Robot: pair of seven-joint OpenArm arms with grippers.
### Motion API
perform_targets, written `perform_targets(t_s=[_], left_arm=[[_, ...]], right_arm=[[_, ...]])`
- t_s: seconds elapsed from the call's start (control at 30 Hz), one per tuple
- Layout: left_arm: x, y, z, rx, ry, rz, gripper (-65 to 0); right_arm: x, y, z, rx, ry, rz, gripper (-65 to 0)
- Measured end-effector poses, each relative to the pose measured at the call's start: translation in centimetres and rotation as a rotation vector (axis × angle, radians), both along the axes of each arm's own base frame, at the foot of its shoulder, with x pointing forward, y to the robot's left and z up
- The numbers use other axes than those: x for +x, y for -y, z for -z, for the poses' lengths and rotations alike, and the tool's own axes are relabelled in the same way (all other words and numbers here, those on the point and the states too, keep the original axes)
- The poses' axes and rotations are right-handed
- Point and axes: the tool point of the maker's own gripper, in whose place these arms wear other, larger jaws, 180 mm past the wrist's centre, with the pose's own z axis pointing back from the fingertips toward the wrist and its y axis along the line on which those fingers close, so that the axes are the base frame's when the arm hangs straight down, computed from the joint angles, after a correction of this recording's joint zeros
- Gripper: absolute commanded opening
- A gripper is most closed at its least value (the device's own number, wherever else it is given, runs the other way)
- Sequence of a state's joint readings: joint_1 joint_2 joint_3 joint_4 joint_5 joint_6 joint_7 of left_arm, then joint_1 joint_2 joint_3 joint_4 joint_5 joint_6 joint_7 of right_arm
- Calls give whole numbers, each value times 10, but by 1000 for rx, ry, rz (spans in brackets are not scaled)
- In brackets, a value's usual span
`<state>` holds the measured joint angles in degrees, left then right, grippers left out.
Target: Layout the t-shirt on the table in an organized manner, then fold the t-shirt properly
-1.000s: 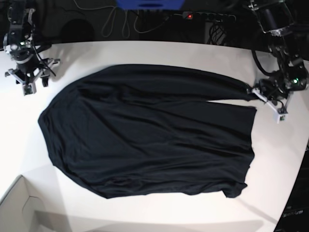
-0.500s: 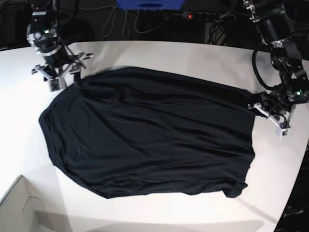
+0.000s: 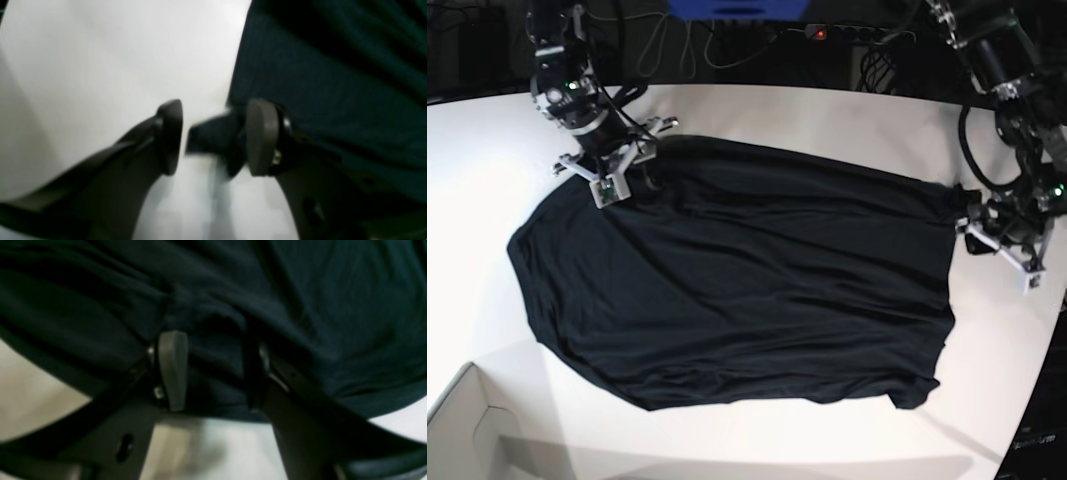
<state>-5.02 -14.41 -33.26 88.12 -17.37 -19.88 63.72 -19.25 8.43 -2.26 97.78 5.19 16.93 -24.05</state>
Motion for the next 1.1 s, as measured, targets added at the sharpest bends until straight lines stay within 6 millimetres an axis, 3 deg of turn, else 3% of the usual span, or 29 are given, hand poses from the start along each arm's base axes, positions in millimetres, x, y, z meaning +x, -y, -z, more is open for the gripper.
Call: perform_targets(t_s=[0.13, 0.23, 0.33, 0.5, 0.67, 0.9, 1.1], left_arm=[[7, 17, 23, -88, -41, -14, -344], [8, 24, 32, -118, -64, -18, -344], [26, 35, 37, -160, -15, -19, -347], [26, 58, 69, -162, -9, 52, -348], [14, 52, 76, -165, 17, 46, -348], [-25, 3, 81, -139, 16, -33, -348], [-37, -12, 82, -125, 4, -63, -348]], right_arm=[[-10, 2, 15, -2, -45, 4, -380], [-10, 2, 15, -2, -47, 5, -380], [-12, 3, 16, -6, -50, 4, -380], [-23, 5, 20, -4, -56, 2, -380], [-34, 11, 22, -11, -67, -5, -381], [-54, 23, 24, -14, -83, 24, -381], [-67, 18, 19, -26, -108, 5, -381]])
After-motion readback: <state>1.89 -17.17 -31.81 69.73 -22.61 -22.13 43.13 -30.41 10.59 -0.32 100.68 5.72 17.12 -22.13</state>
